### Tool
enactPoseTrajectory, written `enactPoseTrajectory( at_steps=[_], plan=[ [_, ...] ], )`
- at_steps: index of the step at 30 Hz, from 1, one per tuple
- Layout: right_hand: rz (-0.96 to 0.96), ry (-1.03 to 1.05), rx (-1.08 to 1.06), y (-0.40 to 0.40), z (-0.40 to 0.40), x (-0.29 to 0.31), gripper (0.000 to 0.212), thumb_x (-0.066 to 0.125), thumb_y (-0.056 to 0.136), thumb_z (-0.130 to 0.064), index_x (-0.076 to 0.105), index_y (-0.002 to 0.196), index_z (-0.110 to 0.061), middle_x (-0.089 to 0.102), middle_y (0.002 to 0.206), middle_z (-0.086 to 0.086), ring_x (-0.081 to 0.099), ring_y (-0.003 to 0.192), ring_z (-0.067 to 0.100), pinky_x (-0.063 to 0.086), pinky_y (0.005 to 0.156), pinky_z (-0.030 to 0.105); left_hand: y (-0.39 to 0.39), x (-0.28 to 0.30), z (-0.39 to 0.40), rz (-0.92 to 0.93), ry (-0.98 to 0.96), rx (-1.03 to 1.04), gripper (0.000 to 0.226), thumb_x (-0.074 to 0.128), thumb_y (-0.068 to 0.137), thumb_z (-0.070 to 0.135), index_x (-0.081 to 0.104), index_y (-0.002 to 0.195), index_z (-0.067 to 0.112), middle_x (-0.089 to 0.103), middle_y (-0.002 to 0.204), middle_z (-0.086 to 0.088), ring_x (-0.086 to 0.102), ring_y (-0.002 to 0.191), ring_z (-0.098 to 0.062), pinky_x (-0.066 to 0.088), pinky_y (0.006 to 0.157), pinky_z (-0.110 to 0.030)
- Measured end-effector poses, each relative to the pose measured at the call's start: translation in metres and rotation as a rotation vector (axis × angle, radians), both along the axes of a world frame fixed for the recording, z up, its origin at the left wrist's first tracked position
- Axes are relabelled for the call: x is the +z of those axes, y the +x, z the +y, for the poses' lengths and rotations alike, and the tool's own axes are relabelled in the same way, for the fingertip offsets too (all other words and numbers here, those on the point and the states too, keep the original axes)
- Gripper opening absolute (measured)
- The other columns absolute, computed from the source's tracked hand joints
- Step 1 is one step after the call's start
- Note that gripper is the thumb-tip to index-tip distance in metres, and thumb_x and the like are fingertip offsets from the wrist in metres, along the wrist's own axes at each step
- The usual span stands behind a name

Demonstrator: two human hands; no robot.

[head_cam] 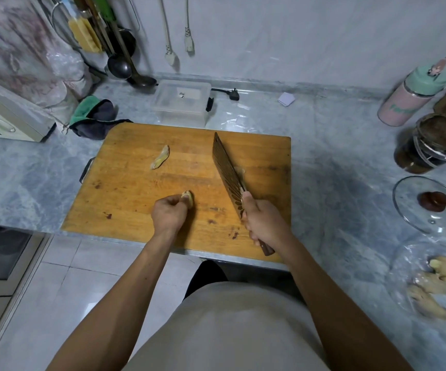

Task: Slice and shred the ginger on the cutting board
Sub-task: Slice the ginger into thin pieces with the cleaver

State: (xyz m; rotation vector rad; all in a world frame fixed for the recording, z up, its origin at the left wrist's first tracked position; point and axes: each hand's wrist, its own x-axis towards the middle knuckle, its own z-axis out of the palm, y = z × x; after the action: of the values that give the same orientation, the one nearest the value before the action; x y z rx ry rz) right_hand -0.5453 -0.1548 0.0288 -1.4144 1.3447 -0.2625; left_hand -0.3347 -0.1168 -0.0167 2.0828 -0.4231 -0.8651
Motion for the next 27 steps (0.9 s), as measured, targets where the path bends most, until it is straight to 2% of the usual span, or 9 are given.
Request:
enactPoseTrajectory(
  at_steps=[3, 6, 8, 12, 14, 16, 20, 24, 27],
  plan=[
    [-0.039, -0.009, 0.035, 0.007, 0.004, 0.001, 0.064, 0.026, 0.102, -0.065, 0.052, 0.074, -0.015, 0.048, 0.054, 0.001, 0.046, 0.043, 0.020, 0.042, 0.048, 0.033, -0.003, 0.007, 0.000, -0.089, 0.028, -0.083, 0.028, 0.072, 0.088, 0.037, 0.074, 0.101, 0.013, 0.073, 0.098, -0.001, 0.067, 0.094, -0.020, 0.047, 0.078, -0.025],
    [-0.064, -0.019, 0.073, 0.015, 0.005, 0.004, 0.063, 0.027, 0.104, -0.062, 0.053, 0.075, -0.012, 0.050, 0.056, 0.003, 0.046, 0.041, 0.017, 0.041, 0.046, 0.030, -0.002, 0.009, 0.002, -0.205, 0.026, -0.207, 0.039, 0.077, 0.085, 0.033, 0.070, 0.117, 0.012, 0.070, 0.105, 0.000, 0.060, 0.091, -0.012, 0.041, 0.078, -0.019],
    [-0.052, -0.063, 0.116, 0.021, 0.002, 0.006, 0.063, 0.029, 0.105, -0.059, 0.055, 0.077, -0.010, 0.052, 0.057, 0.005, 0.048, 0.040, 0.016, 0.043, 0.046, 0.030, 0.003, 0.006, 0.002, -0.202, 0.019, -0.210, 0.032, 0.076, 0.086, 0.025, 0.071, 0.115, 0.011, 0.072, 0.105, -0.002, 0.062, 0.092, -0.014, 0.043, 0.079, -0.019],
    [0.020, -0.176, 0.219, 0.031, -0.009, 0.013, 0.060, 0.029, 0.105, -0.058, 0.055, 0.076, -0.012, 0.054, 0.061, 0.006, 0.052, 0.043, 0.014, 0.045, 0.047, 0.033, 0.036, 0.006, 0.006, -0.115, -0.027, -0.009, 0.029, 0.076, 0.086, 0.022, 0.072, 0.113, 0.012, 0.070, 0.105, 0.000, 0.063, 0.099, -0.018, 0.045, 0.086, -0.023],
    [0.063, -0.236, 0.285, 0.035, -0.017, 0.015, 0.061, 0.027, 0.104, -0.060, 0.050, 0.071, -0.015, 0.051, 0.061, 0.005, 0.051, 0.050, 0.017, 0.046, 0.056, 0.040, 0.055, 0.008, 0.012, -0.132, -0.024, 0.058, 0.029, 0.076, 0.086, 0.022, 0.071, 0.113, 0.013, 0.070, 0.107, 0.000, 0.063, 0.099, -0.018, 0.047, 0.086, -0.025],
    [0.092, -0.256, 0.326, 0.041, -0.024, 0.017, 0.060, 0.027, 0.104, -0.060, 0.045, 0.067, -0.016, 0.046, 0.059, 0.004, 0.048, 0.053, 0.018, 0.041, 0.058, 0.036, 0.073, 0.012, 0.015, -0.193, -0.008, 0.074, 0.028, 0.075, 0.087, 0.024, 0.071, 0.113, 0.013, 0.068, 0.102, 0.002, 0.062, 0.095, -0.016, 0.045, 0.082, -0.026],
    [0.129, -0.267, 0.355, 0.061, -0.035, 0.024, 0.059, 0.030, 0.106, -0.055, 0.040, 0.061, -0.017, 0.041, 0.054, 0.000, 0.043, 0.046, 0.014, 0.036, 0.054, 0.031, 0.111, 0.020, 0.007, -0.319, 0.011, -0.008, 0.029, 0.074, 0.089, 0.027, 0.070, 0.112, 0.010, 0.069, 0.098, -0.002, 0.065, 0.093, -0.020, 0.048, 0.078, -0.026],
    [0.181, -0.302, 0.387, 0.085, -0.040, 0.031, 0.060, 0.033, 0.106, -0.053, 0.037, 0.056, -0.019, 0.040, 0.051, -0.001, 0.042, 0.045, 0.015, 0.037, 0.055, 0.032, 0.143, 0.031, -0.010, -0.408, 0.059, -0.151, 0.037, 0.074, 0.089, 0.029, 0.069, 0.119, 0.008, 0.072, 0.112, -0.007, 0.062, 0.086, -0.014, 0.050, 0.079, -0.024],
    [0.166, -0.312, 0.368, 0.096, -0.042, 0.033, 0.057, 0.035, 0.105, -0.053, 0.039, 0.059, -0.019, 0.039, 0.052, -0.002, 0.038, 0.044, 0.011, 0.034, 0.054, 0.028, 0.153, 0.030, -0.019, -0.412, 0.058, -0.169, 0.036, 0.071, 0.092, 0.030, 0.068, 0.121, 0.010, 0.072, 0.113, -0.006, 0.055, 0.067, -0.003, 0.044, 0.060, -0.017]
  ],
)
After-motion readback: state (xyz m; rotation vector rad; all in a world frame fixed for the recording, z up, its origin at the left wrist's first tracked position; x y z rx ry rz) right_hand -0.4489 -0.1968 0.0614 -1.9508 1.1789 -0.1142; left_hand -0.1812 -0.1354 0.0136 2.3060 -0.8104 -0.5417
